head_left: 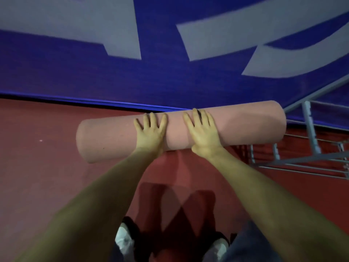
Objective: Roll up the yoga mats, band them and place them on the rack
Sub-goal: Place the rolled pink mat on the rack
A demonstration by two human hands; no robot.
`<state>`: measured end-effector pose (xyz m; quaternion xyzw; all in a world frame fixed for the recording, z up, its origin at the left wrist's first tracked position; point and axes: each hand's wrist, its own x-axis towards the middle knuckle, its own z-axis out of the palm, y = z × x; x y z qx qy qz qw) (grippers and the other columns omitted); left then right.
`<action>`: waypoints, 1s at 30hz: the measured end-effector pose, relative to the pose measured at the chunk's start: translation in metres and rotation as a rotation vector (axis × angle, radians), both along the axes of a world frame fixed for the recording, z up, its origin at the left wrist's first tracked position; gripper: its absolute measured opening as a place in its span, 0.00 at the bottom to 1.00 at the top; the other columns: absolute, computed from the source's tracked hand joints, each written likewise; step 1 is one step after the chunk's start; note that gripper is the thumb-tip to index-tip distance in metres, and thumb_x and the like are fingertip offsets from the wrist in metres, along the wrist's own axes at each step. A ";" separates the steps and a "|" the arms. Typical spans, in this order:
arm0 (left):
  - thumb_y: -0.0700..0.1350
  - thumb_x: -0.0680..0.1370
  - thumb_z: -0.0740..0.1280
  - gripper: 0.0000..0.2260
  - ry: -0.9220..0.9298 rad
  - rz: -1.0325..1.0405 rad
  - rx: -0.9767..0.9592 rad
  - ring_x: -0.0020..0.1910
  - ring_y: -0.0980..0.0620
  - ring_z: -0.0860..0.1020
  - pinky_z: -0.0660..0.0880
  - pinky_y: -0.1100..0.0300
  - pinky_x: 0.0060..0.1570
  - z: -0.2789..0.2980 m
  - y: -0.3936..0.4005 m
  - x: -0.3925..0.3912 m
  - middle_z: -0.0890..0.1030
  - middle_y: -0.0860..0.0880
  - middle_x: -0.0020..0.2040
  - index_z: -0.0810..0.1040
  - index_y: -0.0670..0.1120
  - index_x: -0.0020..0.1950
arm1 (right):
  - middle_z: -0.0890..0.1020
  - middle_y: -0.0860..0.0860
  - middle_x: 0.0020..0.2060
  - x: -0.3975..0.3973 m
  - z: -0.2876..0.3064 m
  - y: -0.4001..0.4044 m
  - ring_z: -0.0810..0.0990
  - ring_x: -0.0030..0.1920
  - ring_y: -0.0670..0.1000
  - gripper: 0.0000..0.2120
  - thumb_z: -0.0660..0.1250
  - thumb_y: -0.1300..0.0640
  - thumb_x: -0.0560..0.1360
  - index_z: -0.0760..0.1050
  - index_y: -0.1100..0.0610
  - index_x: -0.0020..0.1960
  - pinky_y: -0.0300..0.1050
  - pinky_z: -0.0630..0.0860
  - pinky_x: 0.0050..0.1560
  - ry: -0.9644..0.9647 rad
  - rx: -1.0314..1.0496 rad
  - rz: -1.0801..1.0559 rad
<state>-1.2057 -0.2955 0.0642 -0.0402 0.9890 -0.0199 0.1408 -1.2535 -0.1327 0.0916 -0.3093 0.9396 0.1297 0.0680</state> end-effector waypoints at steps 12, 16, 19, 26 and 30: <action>0.56 0.62 0.76 0.52 0.244 -0.061 0.002 0.70 0.35 0.61 0.57 0.38 0.67 -0.184 0.026 -0.035 0.61 0.35 0.72 0.49 0.48 0.76 | 0.70 0.63 0.68 -0.038 -0.192 0.044 0.71 0.65 0.65 0.55 0.83 0.53 0.47 0.67 0.59 0.72 0.58 0.65 0.67 0.193 -0.151 -0.012; 0.53 0.60 0.76 0.51 0.292 -0.084 0.012 0.69 0.35 0.61 0.57 0.38 0.66 -0.190 0.047 -0.040 0.62 0.34 0.70 0.48 0.48 0.73 | 0.65 0.61 0.72 -0.041 -0.196 0.065 0.64 0.71 0.64 0.53 0.81 0.56 0.53 0.63 0.58 0.74 0.57 0.59 0.71 0.120 -0.228 -0.075; 0.53 0.57 0.77 0.51 0.332 -0.117 0.007 0.67 0.35 0.64 0.60 0.39 0.64 -0.192 0.059 -0.043 0.65 0.34 0.68 0.52 0.48 0.73 | 0.62 0.60 0.73 -0.043 -0.197 0.081 0.61 0.72 0.63 0.52 0.80 0.56 0.57 0.59 0.57 0.76 0.56 0.55 0.73 0.094 -0.232 -0.104; 0.56 0.59 0.75 0.48 0.358 -0.185 0.045 0.65 0.35 0.66 0.63 0.41 0.60 -0.194 0.094 -0.050 0.66 0.35 0.66 0.58 0.47 0.75 | 0.66 0.59 0.72 -0.044 -0.201 0.122 0.65 0.70 0.62 0.54 0.81 0.60 0.52 0.63 0.56 0.74 0.56 0.59 0.71 0.143 -0.279 -0.142; 0.57 0.60 0.74 0.47 0.359 -0.198 0.029 0.63 0.35 0.67 0.63 0.40 0.59 -0.198 0.107 -0.050 0.67 0.34 0.65 0.59 0.47 0.75 | 0.64 0.57 0.73 -0.044 -0.203 0.137 0.63 0.71 0.61 0.53 0.81 0.59 0.54 0.61 0.55 0.75 0.54 0.57 0.72 0.126 -0.282 -0.138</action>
